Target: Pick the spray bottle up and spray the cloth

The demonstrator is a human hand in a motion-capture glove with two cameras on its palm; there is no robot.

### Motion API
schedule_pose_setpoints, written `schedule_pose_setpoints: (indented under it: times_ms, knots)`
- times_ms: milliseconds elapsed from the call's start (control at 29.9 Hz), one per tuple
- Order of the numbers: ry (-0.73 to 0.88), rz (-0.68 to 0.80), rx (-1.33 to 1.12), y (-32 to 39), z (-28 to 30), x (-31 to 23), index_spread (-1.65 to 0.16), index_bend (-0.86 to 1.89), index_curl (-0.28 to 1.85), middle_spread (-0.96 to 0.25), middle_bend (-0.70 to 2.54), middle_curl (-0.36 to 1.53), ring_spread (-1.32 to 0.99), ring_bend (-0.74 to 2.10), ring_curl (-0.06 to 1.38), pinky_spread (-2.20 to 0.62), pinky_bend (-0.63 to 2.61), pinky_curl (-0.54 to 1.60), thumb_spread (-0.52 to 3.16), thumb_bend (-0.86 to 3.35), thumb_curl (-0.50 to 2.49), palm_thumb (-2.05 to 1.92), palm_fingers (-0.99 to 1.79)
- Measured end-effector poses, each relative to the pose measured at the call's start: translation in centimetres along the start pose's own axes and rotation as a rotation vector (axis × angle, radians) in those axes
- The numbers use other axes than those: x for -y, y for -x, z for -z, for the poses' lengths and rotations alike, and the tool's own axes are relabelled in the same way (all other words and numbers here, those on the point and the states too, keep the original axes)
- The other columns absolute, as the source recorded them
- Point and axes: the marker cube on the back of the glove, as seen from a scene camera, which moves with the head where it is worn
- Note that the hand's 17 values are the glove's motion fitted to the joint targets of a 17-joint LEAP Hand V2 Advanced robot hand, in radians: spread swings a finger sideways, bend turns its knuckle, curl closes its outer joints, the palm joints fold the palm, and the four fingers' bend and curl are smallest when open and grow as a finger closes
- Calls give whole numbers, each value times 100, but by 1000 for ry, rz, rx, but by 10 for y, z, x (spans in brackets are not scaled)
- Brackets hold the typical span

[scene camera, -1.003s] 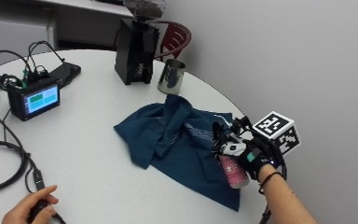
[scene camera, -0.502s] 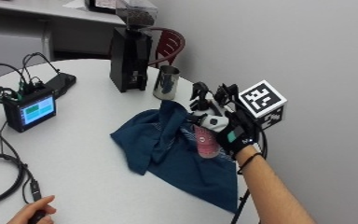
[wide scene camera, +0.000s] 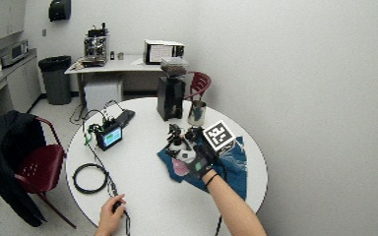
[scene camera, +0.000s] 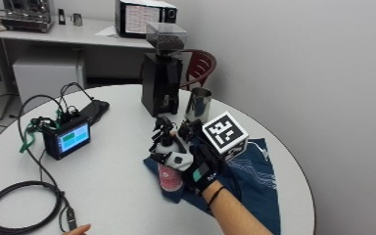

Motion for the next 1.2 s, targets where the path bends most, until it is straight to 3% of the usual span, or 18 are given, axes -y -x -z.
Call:
schedule_pose_setpoints:
  times_ms: [903, 1037, 1204]
  knots:
    - [23, -65, 106, -78, -72, -22, -28, 14, 28, -11, 36, 48, -14, 53, 42, 5, 11, 30, 92, -2, 53, 102, 99]
    - [54, -61, 82, -73, -72, -21, -28, 14, 29, -12, 37, 48, -14, 51, 42, 7, 12, 28, 91, -2, 52, 102, 92]
    - [30, -74, 56, -56, -56, -33, -32, -3, 22, -10, 37, 47, -11, 47, 43, 12, 27, 34, 90, -4, 50, 99, 55]
